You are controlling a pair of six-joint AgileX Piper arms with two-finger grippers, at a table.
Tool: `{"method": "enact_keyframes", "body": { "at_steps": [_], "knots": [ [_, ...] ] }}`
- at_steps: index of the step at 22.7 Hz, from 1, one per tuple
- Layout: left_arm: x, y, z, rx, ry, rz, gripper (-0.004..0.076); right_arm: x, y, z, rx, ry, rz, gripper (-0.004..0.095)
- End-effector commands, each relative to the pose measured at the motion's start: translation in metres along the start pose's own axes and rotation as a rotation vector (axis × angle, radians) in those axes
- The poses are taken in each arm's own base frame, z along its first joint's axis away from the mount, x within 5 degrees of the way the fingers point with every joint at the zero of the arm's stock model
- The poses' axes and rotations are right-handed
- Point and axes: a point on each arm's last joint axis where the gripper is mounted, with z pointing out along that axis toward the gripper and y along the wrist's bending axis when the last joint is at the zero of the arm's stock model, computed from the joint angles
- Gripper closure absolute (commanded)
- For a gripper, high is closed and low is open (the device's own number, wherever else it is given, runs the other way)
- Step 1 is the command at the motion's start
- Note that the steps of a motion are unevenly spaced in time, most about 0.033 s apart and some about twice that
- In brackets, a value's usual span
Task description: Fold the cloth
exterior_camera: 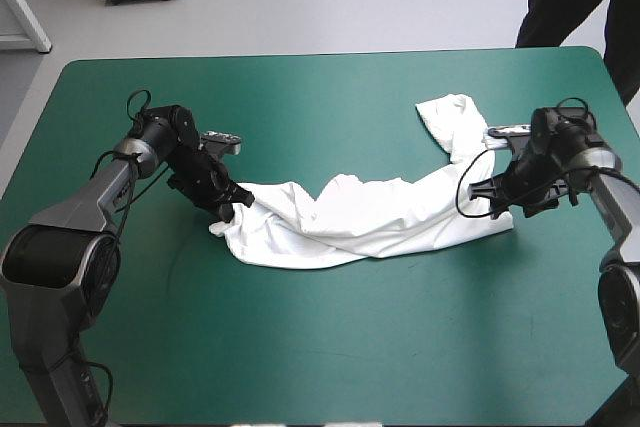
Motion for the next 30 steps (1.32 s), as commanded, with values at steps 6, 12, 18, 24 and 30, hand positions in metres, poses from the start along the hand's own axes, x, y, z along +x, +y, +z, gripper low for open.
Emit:
{"method": "enact_keyframes", "body": {
  "at_steps": [6, 12, 18, 24, 30],
  "knots": [
    [0.002, -0.014, -0.021, 0.041, -0.031, 0.020, 0.0746, -0.013, -0.016, -0.003, -0.081, -0.063, 0.032, 0.0367],
    [0.003, -0.015, -0.022, 0.047, -0.024, 0.020, 0.0746, -0.015, -0.011, 0.029, -0.134, 0.043, 0.032, 0.0411],
    [0.002, -0.026, -0.022, 0.080, -0.017, 0.064, 0.0746, -0.012, 0.043, 0.043, -0.206, 0.145, -0.166, 0.0924],
    [0.031, -0.062, -0.107, 0.080, -0.256, 0.119, 0.0746, 0.000, 0.050, -0.043, -0.150, -0.003, -0.232, 0.0925],
    [0.109, -0.106, -0.211, -0.009, -0.575, 0.208, 0.0746, 0.031, 0.043, -0.190, -0.079, -0.461, -0.207, 0.0925]
  ]
}}
